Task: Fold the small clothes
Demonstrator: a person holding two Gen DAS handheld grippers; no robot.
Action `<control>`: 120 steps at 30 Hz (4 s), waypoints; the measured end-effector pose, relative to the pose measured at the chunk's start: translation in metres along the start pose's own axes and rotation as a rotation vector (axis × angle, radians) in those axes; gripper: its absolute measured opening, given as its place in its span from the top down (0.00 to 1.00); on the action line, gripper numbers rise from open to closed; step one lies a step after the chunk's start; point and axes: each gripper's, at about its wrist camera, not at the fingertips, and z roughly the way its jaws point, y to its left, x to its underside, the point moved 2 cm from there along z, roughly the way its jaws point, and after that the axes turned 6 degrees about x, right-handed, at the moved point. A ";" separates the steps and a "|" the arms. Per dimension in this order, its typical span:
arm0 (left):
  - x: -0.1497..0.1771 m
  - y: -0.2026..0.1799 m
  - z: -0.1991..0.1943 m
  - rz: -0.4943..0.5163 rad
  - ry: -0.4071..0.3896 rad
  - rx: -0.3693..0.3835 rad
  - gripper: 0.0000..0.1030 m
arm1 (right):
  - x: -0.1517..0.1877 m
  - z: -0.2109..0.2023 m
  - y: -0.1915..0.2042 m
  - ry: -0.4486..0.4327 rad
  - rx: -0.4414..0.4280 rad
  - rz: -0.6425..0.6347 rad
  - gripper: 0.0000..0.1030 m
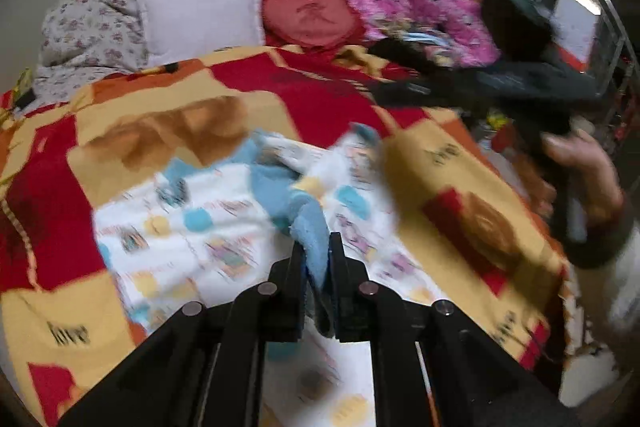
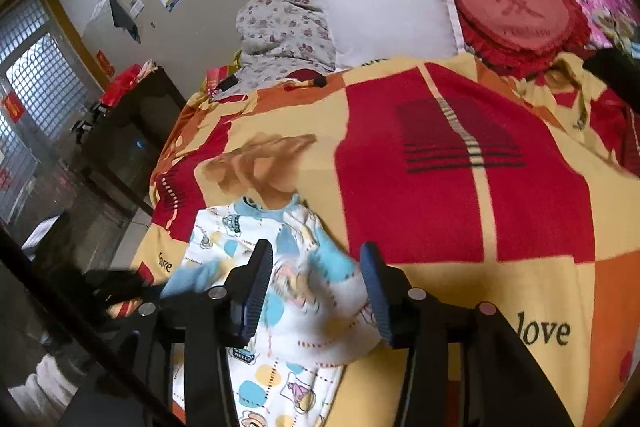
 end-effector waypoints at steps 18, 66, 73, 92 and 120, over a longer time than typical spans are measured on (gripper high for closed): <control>0.064 -0.036 -0.007 -0.048 0.042 0.129 0.91 | 0.042 0.016 0.004 0.156 -0.081 0.011 0.46; -0.014 0.084 -0.025 -0.141 -0.049 -0.103 0.91 | -0.007 0.068 -0.015 0.115 0.050 0.049 0.92; -0.014 0.142 0.031 -0.281 0.044 -0.193 0.91 | -0.015 0.075 -0.032 0.071 0.092 0.094 0.94; -0.007 0.135 0.031 -0.334 0.020 -0.279 0.47 | 0.021 0.084 0.032 0.093 0.084 -0.087 0.81; 0.029 0.127 0.009 -0.368 0.037 -0.298 0.33 | 0.070 0.053 0.040 0.115 0.144 -0.127 0.58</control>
